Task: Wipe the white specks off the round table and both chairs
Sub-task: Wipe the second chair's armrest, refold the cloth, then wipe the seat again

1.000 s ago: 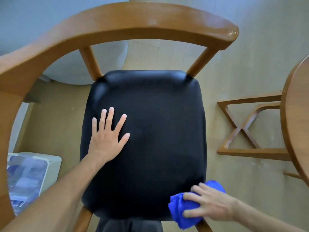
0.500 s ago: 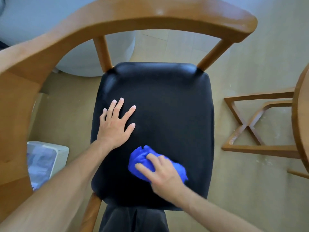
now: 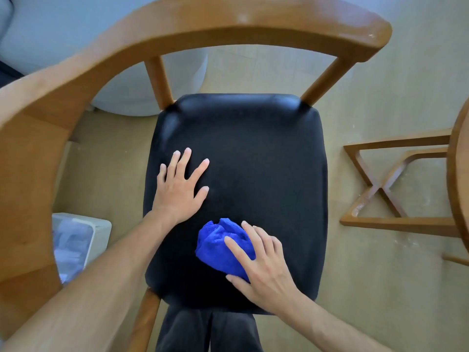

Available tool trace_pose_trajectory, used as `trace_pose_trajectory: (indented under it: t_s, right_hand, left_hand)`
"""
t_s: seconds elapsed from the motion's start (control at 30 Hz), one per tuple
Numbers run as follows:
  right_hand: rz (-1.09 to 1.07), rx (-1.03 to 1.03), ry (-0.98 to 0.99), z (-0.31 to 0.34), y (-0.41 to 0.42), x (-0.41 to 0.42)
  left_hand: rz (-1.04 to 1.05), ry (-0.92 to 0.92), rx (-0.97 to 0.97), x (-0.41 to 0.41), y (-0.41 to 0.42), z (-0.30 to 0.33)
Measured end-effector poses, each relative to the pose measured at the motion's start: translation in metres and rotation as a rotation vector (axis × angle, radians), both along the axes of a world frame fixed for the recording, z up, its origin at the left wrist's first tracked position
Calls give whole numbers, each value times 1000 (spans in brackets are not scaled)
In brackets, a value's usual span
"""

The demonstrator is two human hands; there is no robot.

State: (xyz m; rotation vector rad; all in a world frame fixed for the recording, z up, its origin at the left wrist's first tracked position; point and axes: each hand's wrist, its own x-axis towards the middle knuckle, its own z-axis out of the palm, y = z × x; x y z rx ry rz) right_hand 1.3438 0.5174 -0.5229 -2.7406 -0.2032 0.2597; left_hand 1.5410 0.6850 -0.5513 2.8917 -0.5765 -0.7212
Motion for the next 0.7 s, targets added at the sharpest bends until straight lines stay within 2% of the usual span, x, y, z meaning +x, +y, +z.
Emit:
trace_pose_trajectory:
  t_s: [0.2,0.43,0.7]
  right_hand:
    - [-124,28,59,-8,9,18]
    - [-91,-60,79,-10,35,12]
    - [126,-51,-94,-25,29,13]
  left_hand:
    - [-6,-8,9,-1,1,-3]
    - [-10,-11,-1,-1,2,-3]
    - [-10,-39,-2,-2,3,-6]
